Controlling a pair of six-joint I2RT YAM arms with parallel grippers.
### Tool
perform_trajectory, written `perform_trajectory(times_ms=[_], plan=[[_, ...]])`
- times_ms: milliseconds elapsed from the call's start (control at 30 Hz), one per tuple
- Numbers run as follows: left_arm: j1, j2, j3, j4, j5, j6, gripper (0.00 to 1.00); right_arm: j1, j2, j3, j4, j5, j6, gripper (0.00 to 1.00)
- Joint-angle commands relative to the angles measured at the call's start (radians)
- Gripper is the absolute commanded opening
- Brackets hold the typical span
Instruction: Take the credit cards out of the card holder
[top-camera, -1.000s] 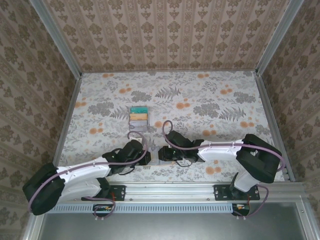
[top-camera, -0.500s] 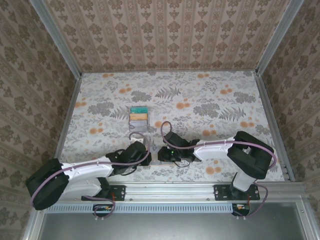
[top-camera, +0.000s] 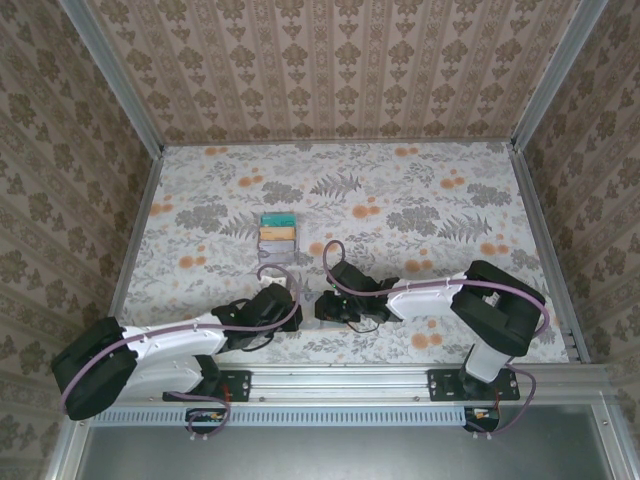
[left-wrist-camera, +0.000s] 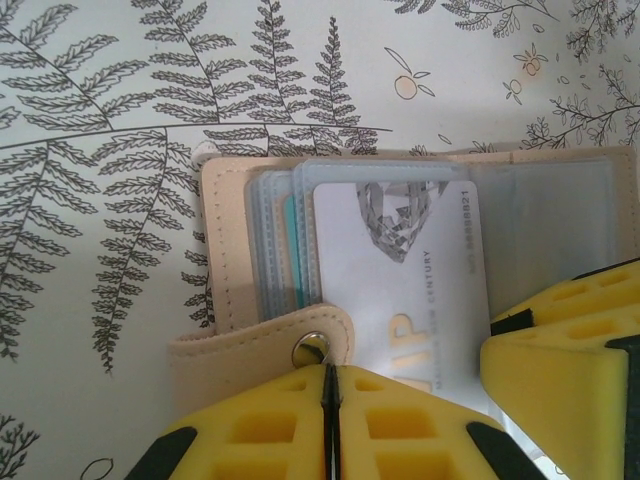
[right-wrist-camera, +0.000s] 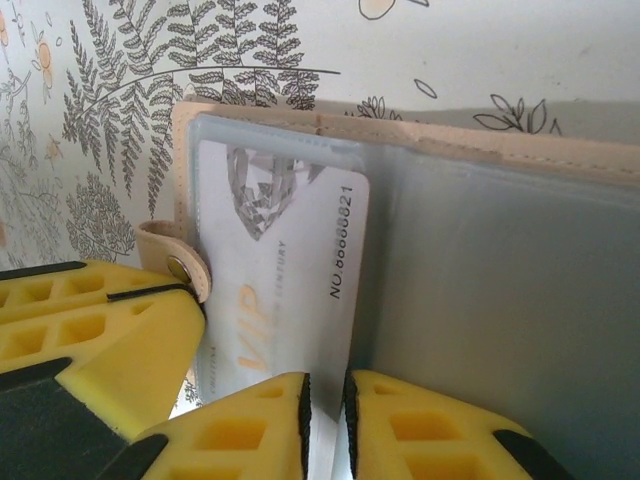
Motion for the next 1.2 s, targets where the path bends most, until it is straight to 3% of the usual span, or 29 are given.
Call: perform_trajectory(times_ms=[0,100,167,300,700,833,1167], plan=[[-0.012,0.009,-0.019,-0.065,-0.003,-0.018,0.1,-0.003,0.011,-0.01,0.054,-0.029,0.014,0.16],[-0.012,0.007,-0.018,-0.072,-0.008,-0.022,0.1,-0.004,-0.002,-0.021,0.046,-0.022,0.013,0.11],[-0.012,0.008,-0.015,-0.082,-0.016,-0.028,0.08,-0.008,-0.014,-0.028,0.045,-0.02,0.012,0.0],[-0.008,0.013,-0.015,-0.119,-0.049,-0.056,0.0,-0.017,-0.04,-0.045,0.031,-0.011,0.004,0.0],[0.006,-0.017,-0.031,-0.14,-0.051,-0.07,0.0,-0.051,-0.107,-0.087,0.027,-0.02,-0.03,0.0],[0.006,-0.027,-0.027,-0.131,-0.039,-0.06,0.0,-0.042,-0.093,-0.058,0.036,-0.03,-0.043,0.13],[0.008,-0.028,-0.026,-0.142,-0.042,-0.057,0.0,-0.038,-0.018,0.0,0.018,-0.047,-0.063,0.18]])
